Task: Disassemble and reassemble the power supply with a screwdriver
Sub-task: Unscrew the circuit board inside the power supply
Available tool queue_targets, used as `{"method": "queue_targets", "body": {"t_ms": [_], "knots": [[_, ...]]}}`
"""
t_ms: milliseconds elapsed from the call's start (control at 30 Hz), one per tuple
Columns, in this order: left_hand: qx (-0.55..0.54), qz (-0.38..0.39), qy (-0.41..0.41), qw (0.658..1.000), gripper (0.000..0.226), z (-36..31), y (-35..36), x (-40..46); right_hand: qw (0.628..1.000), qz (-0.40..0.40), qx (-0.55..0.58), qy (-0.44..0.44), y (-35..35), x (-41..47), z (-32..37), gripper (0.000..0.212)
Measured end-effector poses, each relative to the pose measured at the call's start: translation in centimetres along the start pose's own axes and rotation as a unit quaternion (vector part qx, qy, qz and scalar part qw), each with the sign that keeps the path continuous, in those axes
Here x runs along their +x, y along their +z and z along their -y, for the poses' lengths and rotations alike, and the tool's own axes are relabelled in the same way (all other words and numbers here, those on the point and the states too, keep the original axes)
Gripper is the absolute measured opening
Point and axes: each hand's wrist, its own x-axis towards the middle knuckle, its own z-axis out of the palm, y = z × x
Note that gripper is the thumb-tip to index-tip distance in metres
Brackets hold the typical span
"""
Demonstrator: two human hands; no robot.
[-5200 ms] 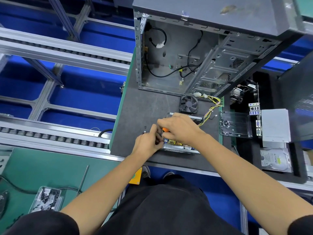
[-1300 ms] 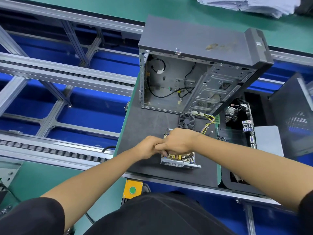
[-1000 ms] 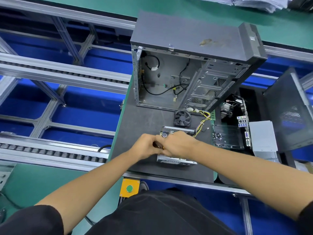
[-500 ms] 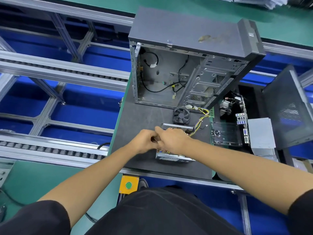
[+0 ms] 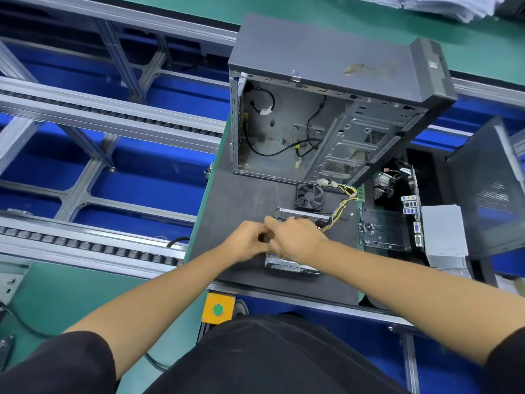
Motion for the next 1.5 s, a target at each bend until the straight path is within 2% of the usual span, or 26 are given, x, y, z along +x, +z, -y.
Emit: {"method": "queue_targets", "body": {"t_ms": [67, 133, 200, 267, 333, 433, 500, 567, 667, 733, 800, 867, 933, 1000, 1067, 1133, 1233, 1333, 1500], "knots": [[0.001, 0.039, 0.014, 0.999, 0.009, -0.1, -0.4, -0.1, 0.994, -0.013, -0.059, -0.087, -0.6, 0.0, -0.6, 0.025], [0.013, 0.078, 0.032, 0.996, 0.002, -0.2, -0.9, -0.1, 0.963, 0.017, -0.138, -0.229, -1.8, 0.3, -1.4, 0.022], [0.036, 0.093, 0.038, 0.994, 0.006, -0.3, -1.1, 0.0, 0.938, 0.052, -0.179, -0.291, -2.5, 0.6, -1.4, 0.016], [0.006, 0.073, 0.042, 0.996, 0.009, -0.4, -0.8, -0.2, 0.963, 0.048, -0.139, -0.227, -2.3, 0.6, -1.2, 0.018], [-0.053, 0.017, 0.013, 0.998, 0.017, -0.3, -0.2, -0.5, 0.991, 0.017, -0.063, -0.114, -1.5, 0.3, -0.9, 0.021], [-0.009, -0.074, -0.042, 0.996, 0.02, -0.2, 0.8, -0.8, 1.0, 0.005, 0.021, 0.016, -0.3, -0.1, 0.3, 0.019], [-0.002, -0.072, -0.037, 0.997, 0.017, 0.1, 0.8, -0.5, 0.999, 0.007, 0.026, 0.038, -0.2, 0.1, 0.6, 0.02], [-0.03, -0.037, -0.017, 0.999, 0.015, 0.4, 0.2, -0.4, 0.999, 0.001, -0.023, -0.028, -0.9, 0.5, 0.0, 0.026], [-0.022, 0.052, 0.036, 0.998, 0.01, 0.6, -0.9, -0.6, 0.959, 0.02, -0.151, -0.239, -2.5, 1.2, -1.0, 0.024], [0.006, 0.071, 0.027, 0.997, 0.015, 0.7, -1.0, -0.6, 0.944, 0.049, -0.166, -0.28, -2.8, 1.2, -0.8, 0.017], [-0.012, 0.069, 0.029, 0.997, 0.013, 0.8, -1.1, -0.4, 0.974, 0.039, -0.094, -0.203, -2.3, 1.1, -0.5, 0.02], [-0.062, 0.063, 0.016, 0.996, 0.026, 1.2, -2.0, -0.7, 0.995, 0.014, -0.015, -0.093, -1.9, 0.9, -0.4, 0.029], [-0.089, 0.002, -0.008, 0.996, 0.036, 2.3, -3.6, -1.2, 1.0, 0.003, 0.019, -0.024, -1.3, 0.8, 0.1, 0.03], [-0.041, -0.096, -0.04, 0.994, 0.031, 4.4, -5.1, -1.9, 0.999, -0.004, 0.03, 0.018, -0.4, 0.9, 1.0, 0.018], [0.054, -0.145, -0.085, 0.984, 0.02, 6.2, -5.9, -2.9, 0.998, -0.008, 0.033, 0.046, 0.3, 1.1, 1.9, 0.023], [0.05, -0.116, -0.115, 0.985, 0.017, 7.4, -5.9, -3.8, 0.998, -0.009, 0.034, 0.061, 0.3, 1.6, 2.1, 0.022], [0.052, -0.069, -0.121, 0.989, 0.025, 8.0, -4.7, -4.6, 0.997, -0.009, 0.038, 0.067, -0.1, 2.0, 1.8, 0.016], [0.068, -0.069, -0.109, 0.989, 0.027, 7.9, -3.3, -4.9, 0.996, -0.018, 0.053, 0.073, -0.5, 1.9, 1.4, 0.014], [0.122, -0.09, -0.101, 0.983, 0.022, 7.8, -2.1, -4.7, 0.984, -0.078, 0.097, 0.128, -1.4, 1.8, 0.1, 0.012]]}}
